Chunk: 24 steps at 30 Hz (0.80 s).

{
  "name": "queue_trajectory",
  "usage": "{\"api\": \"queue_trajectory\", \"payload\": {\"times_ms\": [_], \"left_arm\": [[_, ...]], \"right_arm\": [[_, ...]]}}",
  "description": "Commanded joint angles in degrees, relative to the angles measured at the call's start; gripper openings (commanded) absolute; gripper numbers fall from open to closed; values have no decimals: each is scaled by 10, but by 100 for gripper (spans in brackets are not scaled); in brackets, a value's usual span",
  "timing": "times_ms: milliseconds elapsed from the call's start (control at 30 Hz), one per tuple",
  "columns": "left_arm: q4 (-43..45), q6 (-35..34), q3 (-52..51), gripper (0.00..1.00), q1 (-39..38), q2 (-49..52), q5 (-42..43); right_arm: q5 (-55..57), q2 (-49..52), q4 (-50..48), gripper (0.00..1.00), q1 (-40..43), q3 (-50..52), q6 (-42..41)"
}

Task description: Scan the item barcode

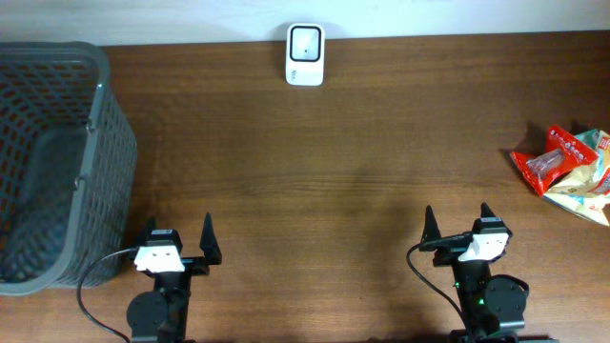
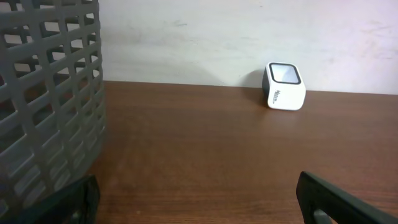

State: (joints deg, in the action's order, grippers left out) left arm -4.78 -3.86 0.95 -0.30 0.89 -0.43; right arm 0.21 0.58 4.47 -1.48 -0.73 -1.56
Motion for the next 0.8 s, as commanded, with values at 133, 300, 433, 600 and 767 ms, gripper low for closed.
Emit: {"api": "queue_trajectory", "payload": {"times_ms": [133, 300, 433, 600, 767], "left_arm": [[0, 22, -5, 99, 3, -6, 6], [0, 22, -5, 99, 3, -6, 6], [0, 22, -5, 99, 3, -6, 6], [0, 22, -5, 99, 3, -6, 6], [0, 22, -5, 99, 3, -6, 6]], "right_arm": [[5, -4, 2, 98, 4, 4, -4], [5, -4, 2, 98, 4, 4, -4], [5, -4, 2, 98, 4, 4, -4], [5, -4, 2, 98, 4, 4, -4], [5, -4, 2, 99, 4, 4, -4]]}}
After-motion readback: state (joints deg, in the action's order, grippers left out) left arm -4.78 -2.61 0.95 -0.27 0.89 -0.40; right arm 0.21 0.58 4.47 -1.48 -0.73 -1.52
